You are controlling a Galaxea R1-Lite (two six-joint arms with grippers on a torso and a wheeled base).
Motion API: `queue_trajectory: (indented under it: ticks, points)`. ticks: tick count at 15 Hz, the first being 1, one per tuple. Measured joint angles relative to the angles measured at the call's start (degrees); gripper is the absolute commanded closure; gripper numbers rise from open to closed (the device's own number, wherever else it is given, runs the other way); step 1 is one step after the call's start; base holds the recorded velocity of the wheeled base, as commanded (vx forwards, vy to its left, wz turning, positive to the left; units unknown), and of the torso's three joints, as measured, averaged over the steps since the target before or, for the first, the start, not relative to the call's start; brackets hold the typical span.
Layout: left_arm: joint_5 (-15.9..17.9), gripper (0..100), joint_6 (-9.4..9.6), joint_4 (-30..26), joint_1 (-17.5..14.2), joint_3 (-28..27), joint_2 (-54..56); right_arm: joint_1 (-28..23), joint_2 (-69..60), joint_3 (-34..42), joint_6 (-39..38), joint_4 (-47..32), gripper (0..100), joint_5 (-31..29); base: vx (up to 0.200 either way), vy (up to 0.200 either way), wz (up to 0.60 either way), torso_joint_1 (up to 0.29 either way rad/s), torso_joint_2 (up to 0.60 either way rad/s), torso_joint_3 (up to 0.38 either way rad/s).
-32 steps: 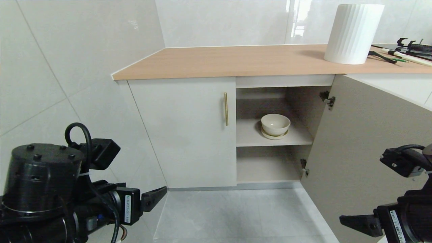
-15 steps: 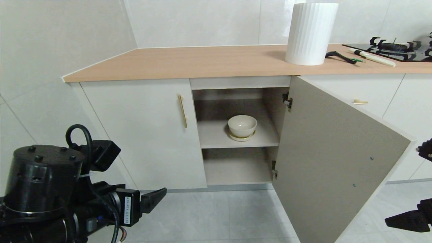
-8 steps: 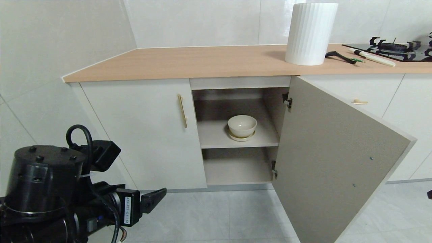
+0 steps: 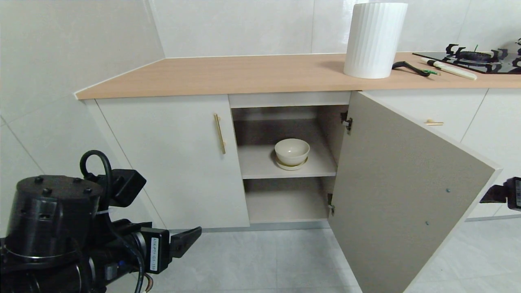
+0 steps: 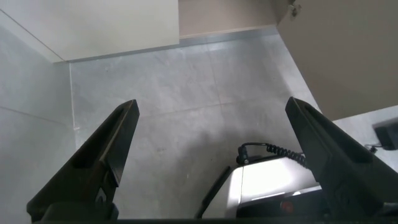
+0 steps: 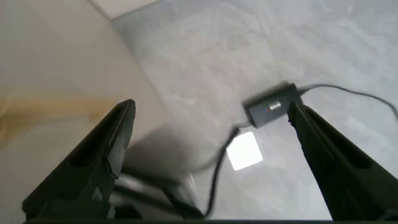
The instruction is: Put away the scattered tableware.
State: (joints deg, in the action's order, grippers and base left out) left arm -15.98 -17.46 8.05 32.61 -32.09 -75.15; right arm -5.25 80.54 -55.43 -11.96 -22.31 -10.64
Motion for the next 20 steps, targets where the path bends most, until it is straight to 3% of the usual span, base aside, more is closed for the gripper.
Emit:
queue_trajectory:
  ticks: [5, 10, 16, 20]
  points:
    - [0.1, 0, 0.00, 0.1, 0.0, 0.0, -0.2, 5.3, 3.5, 3.0, -5.4, 3.6, 0, 0.3, 0.000, 0.000, 0.00, 0.000, 0.00, 0.000]
    - [0.2, 0, 0.00, 0.0, 0.0, -0.2, -0.4, 15.1, 4.7, 3.4, -7.5, 5.2, 0, 2.5, 0.000, 0.000, 0.00, 0.000, 0.00, 0.000]
    - [0.2, 0, 0.00, 0.0, 0.0, -0.2, -0.5, 27.9, 13.5, 1.0, -7.6, 18.7, 0, 3.1, 0.000, 0.000, 0.00, 0.000, 0.00, 0.000]
    - [0.2, 0, 0.00, 0.0, 0.0, 0.0, -0.5, 32.0, 20.8, 0.4, -8.3, 27.4, 0, 7.8, 0.000, 0.000, 0.00, 0.000, 0.00, 0.000]
